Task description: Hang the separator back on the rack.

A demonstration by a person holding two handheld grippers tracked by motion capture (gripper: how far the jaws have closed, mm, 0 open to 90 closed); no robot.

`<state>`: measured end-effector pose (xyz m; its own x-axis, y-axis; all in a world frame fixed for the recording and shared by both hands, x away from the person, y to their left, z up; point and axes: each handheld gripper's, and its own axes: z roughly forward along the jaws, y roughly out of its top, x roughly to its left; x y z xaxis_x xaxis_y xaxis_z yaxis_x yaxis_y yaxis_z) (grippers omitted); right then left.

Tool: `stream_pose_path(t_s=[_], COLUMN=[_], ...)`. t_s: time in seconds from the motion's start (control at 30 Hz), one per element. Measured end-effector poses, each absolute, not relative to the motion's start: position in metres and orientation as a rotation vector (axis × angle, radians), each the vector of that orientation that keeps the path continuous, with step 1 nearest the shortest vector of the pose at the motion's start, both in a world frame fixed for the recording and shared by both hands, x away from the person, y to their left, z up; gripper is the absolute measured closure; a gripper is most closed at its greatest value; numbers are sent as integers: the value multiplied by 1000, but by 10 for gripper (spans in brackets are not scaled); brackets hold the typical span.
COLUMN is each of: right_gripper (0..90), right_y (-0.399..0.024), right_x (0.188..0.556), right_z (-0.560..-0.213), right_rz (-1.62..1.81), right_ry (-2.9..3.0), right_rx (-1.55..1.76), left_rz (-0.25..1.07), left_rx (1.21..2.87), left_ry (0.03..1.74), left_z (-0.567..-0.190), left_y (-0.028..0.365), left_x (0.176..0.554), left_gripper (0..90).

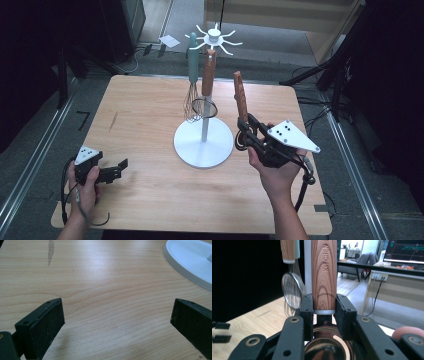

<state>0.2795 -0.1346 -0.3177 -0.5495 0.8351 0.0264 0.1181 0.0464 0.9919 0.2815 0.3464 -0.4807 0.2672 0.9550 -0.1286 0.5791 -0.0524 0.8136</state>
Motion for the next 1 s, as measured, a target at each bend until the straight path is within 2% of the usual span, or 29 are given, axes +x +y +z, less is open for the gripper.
stream_pose_path(t_s=[1.0], right_gripper=[715], right_y=[-122], right_x=[287], right_z=[-287], right_rz=[1602], right_ry=[1650], right_rx=[904], left_rz=[594], left_rx=[1752], left_ry=[1412], left_z=[-482], left_y=[345], left_x=[282], left_gripper=[0])
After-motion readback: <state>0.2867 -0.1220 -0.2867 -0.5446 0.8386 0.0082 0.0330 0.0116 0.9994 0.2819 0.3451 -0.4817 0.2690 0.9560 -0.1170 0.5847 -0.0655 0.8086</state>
